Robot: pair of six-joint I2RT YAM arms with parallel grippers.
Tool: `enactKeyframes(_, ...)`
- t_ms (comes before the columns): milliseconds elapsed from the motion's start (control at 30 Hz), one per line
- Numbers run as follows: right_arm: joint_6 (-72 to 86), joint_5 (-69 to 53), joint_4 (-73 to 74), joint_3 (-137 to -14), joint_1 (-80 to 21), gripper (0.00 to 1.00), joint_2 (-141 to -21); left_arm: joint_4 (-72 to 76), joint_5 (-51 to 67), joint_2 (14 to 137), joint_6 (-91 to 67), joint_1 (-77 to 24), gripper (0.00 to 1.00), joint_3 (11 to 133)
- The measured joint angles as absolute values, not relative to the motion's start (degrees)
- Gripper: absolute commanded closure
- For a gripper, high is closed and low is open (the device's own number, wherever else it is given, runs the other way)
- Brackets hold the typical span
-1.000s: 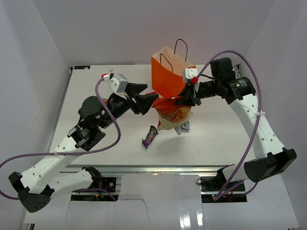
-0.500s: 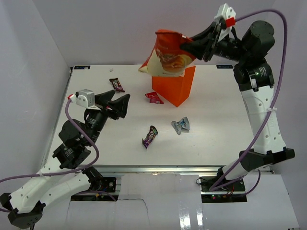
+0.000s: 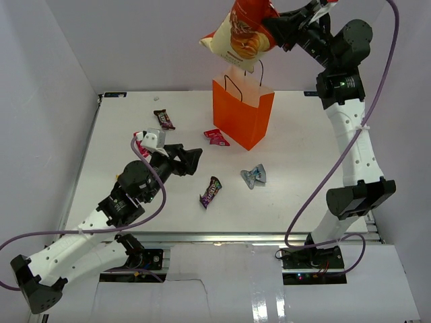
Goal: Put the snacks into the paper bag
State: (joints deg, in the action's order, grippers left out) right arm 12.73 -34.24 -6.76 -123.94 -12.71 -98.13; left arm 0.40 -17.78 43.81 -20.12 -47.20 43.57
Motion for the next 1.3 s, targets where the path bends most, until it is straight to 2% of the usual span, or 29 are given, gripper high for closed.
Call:
enactKeyframes(433, 11.2, -31.0, -8.7, -96.1, -9.0, 0.92, -92.6, 1.3, -16.1, 43.6, -23.2, -47.2, 0.17, 39.9)
enactKeyframes(700, 9.8, -28.7, -8.8, -92.8, -9.0, 0.91, -88.8, 1.3, -15.6, 44.5, -24.0, -47.2, 0.14, 39.9)
enactKeyframes(733, 9.4, -28.5, -8.8, -92.7, -9.0, 0.87, -88.6, 1.3, -15.6, 44.9, -24.2, -47.2, 0.13, 39.9)
enactKeyframes(767, 9.0, -28.4, -8.8, -92.7, -9.0, 0.74, -88.6, 1.3, -15.4, 45.4, -24.4, -47.2, 0.13, 39.9)
enactKeyframes(833, 8.2, -28.2, -8.6, -92.3, -9.0, 0.59, -88.6, 1.2, -14.9, 46.7, -25.0, -47.2, 0.09, 39.9)
enactKeyframes(867, 7.8, -28.2, -8.6, -92.0, -9.0, 0.48, -88.6, 1.0, -14.5, 47.5, -25.3, -47.2, 0.08, 39.9)
enactKeyframes(933, 7.0, -28.1, -8.2, -91.9, -9.0, 0.42, -88.8, 0.3, -14.0, 49.2, -26.2, -47.2, 0.08, 39.9)
enactKeyframes(967, 6.6, -28.1, -8.1, -91.9, -9.0, 0.35, -88.8, -0.2, -13.7, 50.1, -26.5, -47.2, 0.08, 39.9)
enactKeyframes(1300, 1.1, -33.6, -1.6, -92.2, -7.4, 0.08, -87.0, -4.4, -11.1, 56.4, -29.6, -47.2, 0.02, 40.1)
